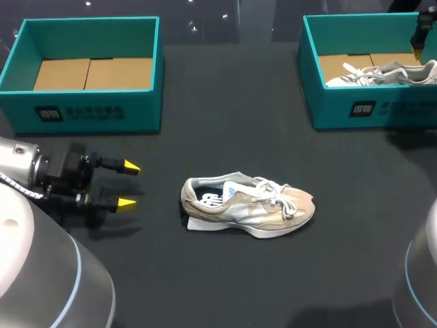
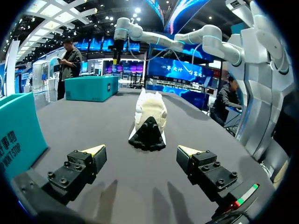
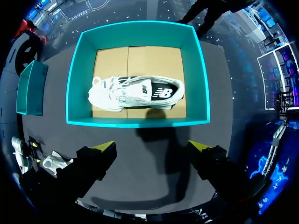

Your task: Take the shoe out of the shoebox, open the shoe tongue, remove and reinsert the insole, then place the shoe into the shoebox

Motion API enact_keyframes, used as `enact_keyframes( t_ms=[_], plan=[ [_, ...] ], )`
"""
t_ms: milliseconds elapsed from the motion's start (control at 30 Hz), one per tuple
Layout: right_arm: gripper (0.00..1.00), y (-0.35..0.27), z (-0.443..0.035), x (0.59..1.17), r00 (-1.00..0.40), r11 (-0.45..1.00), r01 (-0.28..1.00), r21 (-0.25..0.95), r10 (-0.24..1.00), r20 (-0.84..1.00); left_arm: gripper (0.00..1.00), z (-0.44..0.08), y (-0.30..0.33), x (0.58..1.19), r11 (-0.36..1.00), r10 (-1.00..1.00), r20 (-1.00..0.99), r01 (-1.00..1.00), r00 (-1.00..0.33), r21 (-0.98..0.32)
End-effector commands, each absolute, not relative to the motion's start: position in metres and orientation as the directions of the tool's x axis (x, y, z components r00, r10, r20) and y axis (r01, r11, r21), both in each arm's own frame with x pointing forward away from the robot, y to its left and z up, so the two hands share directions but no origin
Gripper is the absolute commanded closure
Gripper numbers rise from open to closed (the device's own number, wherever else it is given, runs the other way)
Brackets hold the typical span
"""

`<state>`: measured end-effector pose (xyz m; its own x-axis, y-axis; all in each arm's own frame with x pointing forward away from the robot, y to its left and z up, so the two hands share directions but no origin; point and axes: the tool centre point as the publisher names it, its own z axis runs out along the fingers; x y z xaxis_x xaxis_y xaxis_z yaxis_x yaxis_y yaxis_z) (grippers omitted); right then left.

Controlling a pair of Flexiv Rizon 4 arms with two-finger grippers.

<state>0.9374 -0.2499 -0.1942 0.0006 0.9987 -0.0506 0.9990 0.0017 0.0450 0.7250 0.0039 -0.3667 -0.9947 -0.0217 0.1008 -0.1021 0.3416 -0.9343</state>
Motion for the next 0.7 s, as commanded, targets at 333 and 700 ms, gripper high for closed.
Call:
enact_keyframes(
  t_ms=[333,700],
  plan=[
    [0.00,-0.250,-0.194,0.937,0.002,0.001,0.999,0.045,0.999,-0.052,0.00,-0.367,-0.010,0.714,0.335,0.036,0.124,-0.105,-0.992,-0.936],
    [0.00,-0.250,-0.194,0.937,0.002,0.001,0.999,0.045,0.999,-0.052,0.00,-0.367,-0.010,0.714,0.335,0.036,0.124,-0.105,-0.992,-0.936]
  ],
)
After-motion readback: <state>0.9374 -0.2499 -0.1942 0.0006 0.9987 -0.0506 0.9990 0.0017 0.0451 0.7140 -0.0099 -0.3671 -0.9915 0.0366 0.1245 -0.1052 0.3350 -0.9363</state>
